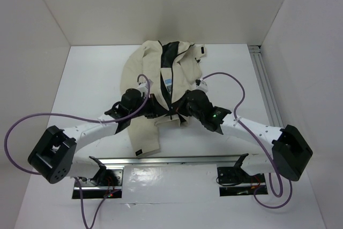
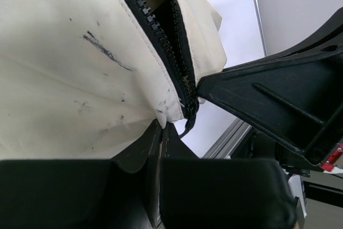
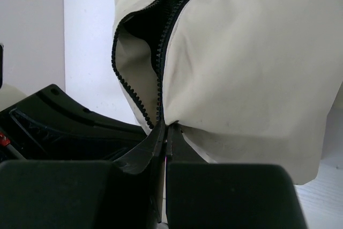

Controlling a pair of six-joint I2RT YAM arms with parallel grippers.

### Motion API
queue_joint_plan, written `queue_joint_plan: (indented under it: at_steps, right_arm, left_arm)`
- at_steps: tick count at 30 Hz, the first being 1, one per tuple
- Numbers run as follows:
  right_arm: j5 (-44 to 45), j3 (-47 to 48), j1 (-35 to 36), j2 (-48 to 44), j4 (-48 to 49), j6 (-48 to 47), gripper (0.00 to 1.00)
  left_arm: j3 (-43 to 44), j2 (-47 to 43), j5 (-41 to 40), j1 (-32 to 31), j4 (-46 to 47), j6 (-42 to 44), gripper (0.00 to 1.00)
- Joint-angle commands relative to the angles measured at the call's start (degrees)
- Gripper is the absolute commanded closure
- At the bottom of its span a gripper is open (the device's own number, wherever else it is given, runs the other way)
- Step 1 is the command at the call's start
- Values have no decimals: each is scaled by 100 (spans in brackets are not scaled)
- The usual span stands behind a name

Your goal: Zip up the jacket

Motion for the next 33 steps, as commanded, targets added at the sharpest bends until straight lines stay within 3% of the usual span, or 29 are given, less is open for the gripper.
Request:
queue_joint_plan:
  at_steps: [1, 16, 17, 18, 19, 22, 28, 33]
  right_arm:
    - [50, 393, -12, -61, 110, -151, 100]
    - [253, 341, -12, -307, -127, -256, 100]
    - [252, 288, -12, -307, -127, -256, 99]
    - [191, 218, -12, -307, -127, -256, 85]
    - [190, 218, -12, -307, -127, -256, 79]
    - [190, 138, -12, -369, -188, -309, 69]
    - [138, -63, -12, -790, -540, -520, 57]
    - [-222, -458, 102, -1352, -672, -836, 54]
  left_arm:
    - [308, 100, 326, -25, -71, 320, 100]
    - [423, 408, 528, -25, -704, 962, 100]
    - [423, 356, 528, -25, -764, 1032, 100]
    - [423, 355, 581, -25, -765, 1094, 100]
    - [423, 303, 581, -25, -922, 1094, 100]
    - [475, 303, 633, -25, -1116, 1147, 100]
    - [475, 197, 634, -25, -1424, 1200, 100]
    - [326, 83, 687, -25, -1415, 1138, 100]
